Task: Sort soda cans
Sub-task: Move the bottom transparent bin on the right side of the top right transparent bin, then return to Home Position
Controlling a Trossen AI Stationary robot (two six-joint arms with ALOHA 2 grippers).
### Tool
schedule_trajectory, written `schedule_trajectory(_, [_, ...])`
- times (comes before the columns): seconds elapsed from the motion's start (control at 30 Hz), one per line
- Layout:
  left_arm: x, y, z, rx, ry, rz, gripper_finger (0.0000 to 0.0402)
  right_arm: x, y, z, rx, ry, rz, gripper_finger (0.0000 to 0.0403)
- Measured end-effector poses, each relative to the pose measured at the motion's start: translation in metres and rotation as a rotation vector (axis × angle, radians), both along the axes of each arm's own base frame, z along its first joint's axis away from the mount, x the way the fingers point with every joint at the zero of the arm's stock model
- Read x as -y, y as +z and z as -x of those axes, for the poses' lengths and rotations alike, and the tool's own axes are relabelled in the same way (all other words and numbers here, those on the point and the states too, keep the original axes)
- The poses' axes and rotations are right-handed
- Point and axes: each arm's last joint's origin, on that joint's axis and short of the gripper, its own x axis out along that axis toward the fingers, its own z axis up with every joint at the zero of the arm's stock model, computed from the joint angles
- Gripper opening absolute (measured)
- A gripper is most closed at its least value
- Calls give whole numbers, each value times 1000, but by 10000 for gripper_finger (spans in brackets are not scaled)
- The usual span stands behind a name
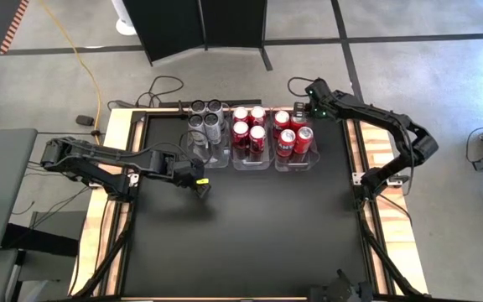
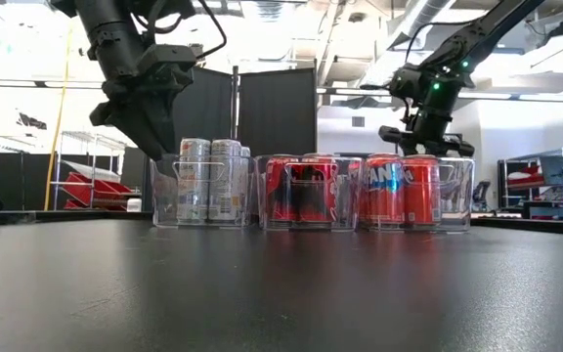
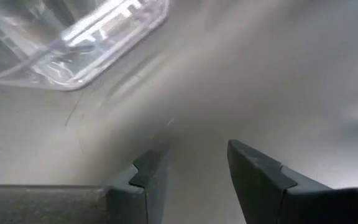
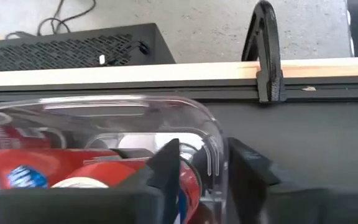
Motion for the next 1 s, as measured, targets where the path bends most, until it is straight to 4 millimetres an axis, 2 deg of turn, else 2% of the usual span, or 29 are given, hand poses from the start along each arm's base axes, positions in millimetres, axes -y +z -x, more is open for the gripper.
schedule_trajectory(0.2, [1, 0, 0, -1, -31, 28, 159, -10, 25, 8, 50, 23, 71, 250])
schedule_trajectory(0.33, [2, 3, 2, 7, -64, 35, 156, -21, 47, 19, 80, 38, 139, 286])
schedule_trajectory(0.43, [2, 9, 6, 24, -92, 31, 156, -36, 66, 30, 102, 66, 184, 290])
schedule_trajectory(0.57, [1, 20, 13, 79, -71, 39, 156, -65, 94, 39, 187, 191, 268, 290])
schedule_trajectory(0.7, [-3, 33, 23, 142, -87, 15, 155, -99, 122, 49, 322, 298, 364, 290])
schedule_trajectory(0.8, [-4, 45, 30, 198, -162, -47, 155, -125, 142, 57, 459, 365, 446, 287])
schedule_trajectory(0.9, [-4, 58, 36, 289, -208, -97, 155, -146, 158, 62, 593, 436, 515, 272])
schedule_trajectory(1.0, [-4, 74, 40, 414, -239, -148, 155, -163, 168, 66, 674, 521, 557, 240])
